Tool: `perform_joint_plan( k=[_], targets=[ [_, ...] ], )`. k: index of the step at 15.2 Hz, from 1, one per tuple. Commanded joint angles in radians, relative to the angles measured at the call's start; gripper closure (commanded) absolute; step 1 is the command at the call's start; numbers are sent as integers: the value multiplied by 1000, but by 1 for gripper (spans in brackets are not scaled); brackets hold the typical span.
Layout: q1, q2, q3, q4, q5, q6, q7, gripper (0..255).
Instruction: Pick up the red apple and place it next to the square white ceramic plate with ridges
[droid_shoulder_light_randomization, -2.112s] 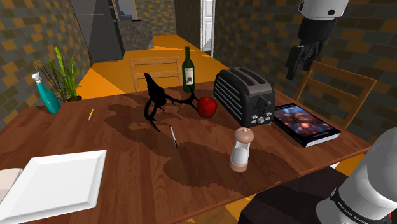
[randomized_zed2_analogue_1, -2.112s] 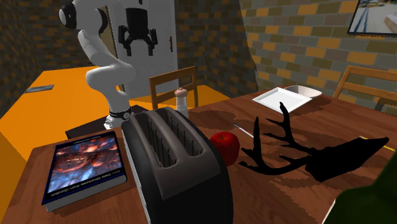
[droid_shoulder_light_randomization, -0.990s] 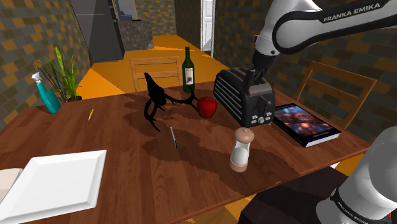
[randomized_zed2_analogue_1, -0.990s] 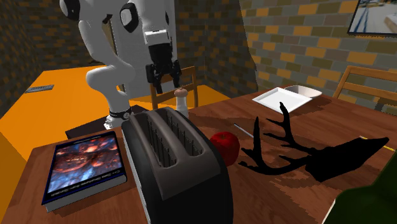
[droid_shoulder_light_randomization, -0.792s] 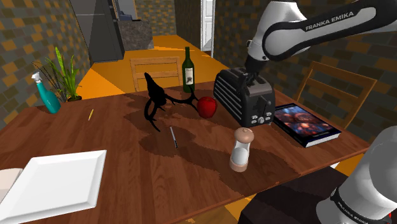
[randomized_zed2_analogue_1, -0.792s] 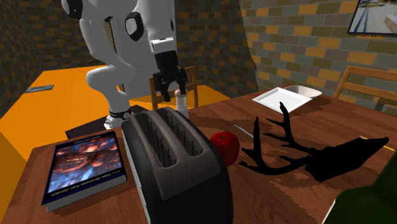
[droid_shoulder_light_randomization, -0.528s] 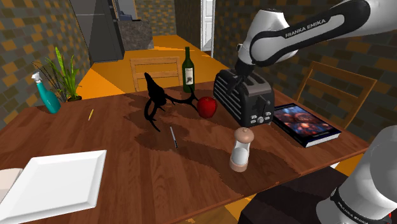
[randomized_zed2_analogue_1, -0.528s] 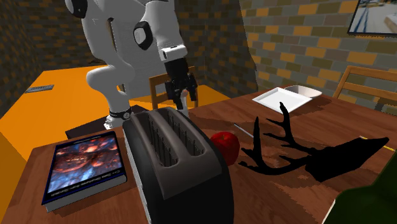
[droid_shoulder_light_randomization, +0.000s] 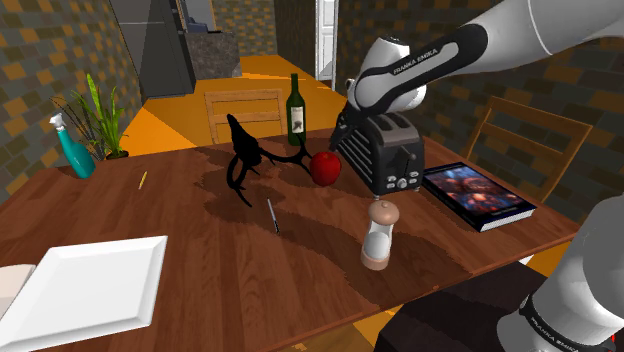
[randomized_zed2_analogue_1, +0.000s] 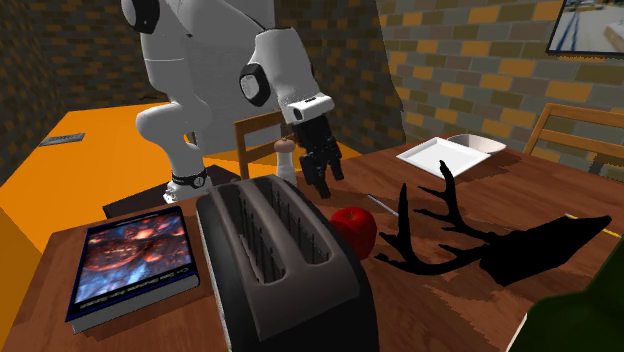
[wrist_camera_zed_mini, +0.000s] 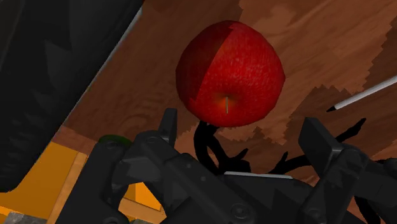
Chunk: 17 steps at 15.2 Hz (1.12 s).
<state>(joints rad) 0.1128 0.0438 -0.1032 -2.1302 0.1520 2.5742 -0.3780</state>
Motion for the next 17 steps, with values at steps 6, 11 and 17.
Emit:
perform_joint_plan(
  k=[6,11,17],
  targets=[
    [-2,128,13,71,58,71,-59,0],
    [-4,160,18,82,68,93,-66,0],
    [-4,160,18,81,68,93,-66,255]
  ],
)
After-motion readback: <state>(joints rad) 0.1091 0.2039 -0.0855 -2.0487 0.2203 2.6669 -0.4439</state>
